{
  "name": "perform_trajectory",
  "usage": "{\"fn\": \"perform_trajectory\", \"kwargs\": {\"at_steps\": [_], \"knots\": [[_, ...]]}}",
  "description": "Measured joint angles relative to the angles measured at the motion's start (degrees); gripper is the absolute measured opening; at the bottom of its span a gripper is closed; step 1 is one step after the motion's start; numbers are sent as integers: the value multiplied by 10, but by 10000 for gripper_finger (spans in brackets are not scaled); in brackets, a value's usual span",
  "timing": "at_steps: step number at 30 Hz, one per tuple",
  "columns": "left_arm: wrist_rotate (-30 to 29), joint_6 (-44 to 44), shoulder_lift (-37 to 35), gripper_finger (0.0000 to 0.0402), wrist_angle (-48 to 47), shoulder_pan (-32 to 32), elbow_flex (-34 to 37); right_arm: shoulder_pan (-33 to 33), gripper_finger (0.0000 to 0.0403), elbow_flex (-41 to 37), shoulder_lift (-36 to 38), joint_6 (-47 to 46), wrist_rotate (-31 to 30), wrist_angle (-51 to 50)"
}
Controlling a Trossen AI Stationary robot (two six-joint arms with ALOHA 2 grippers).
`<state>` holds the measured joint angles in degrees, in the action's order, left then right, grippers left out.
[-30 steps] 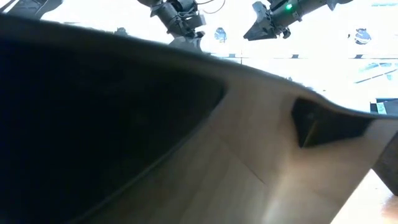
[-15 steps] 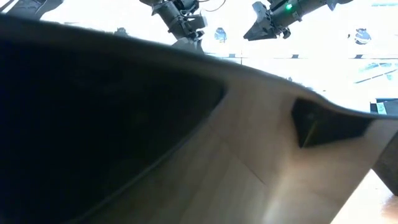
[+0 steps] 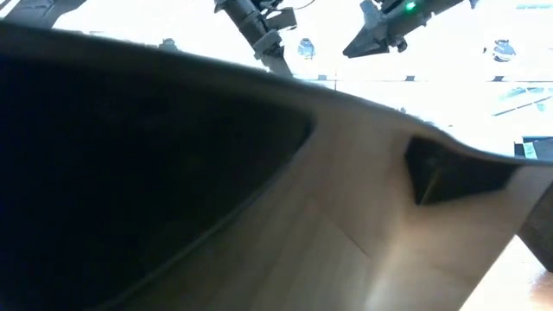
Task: Pick & Place Mini shaped plates
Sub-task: Stack the distorted square plate on top of the stacked distorted square plates on the shelf
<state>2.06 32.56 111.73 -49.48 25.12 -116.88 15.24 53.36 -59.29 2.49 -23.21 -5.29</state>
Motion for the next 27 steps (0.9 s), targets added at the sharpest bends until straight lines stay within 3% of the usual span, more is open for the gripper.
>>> {"fn": "perform_trajectory", "kwargs": {"at_steps": [5, 12, 22, 27], "knots": [[-38, -143, -25, 118, -11, -41, 0, -34, 105, 0, 32, -47, 61, -123], [-39, -305, -97, 118, -17, -105, 0, -76, 105, 0, 38, -135, 175, -240], [-39, -454, -192, 118, -15, -183, 0, -189, 105, 0, -17, -45, 249, -193], [-21, -499, -218, 118, -35, -215, 0, -221, 105, 0, -61, -84, 294, -163]]}}
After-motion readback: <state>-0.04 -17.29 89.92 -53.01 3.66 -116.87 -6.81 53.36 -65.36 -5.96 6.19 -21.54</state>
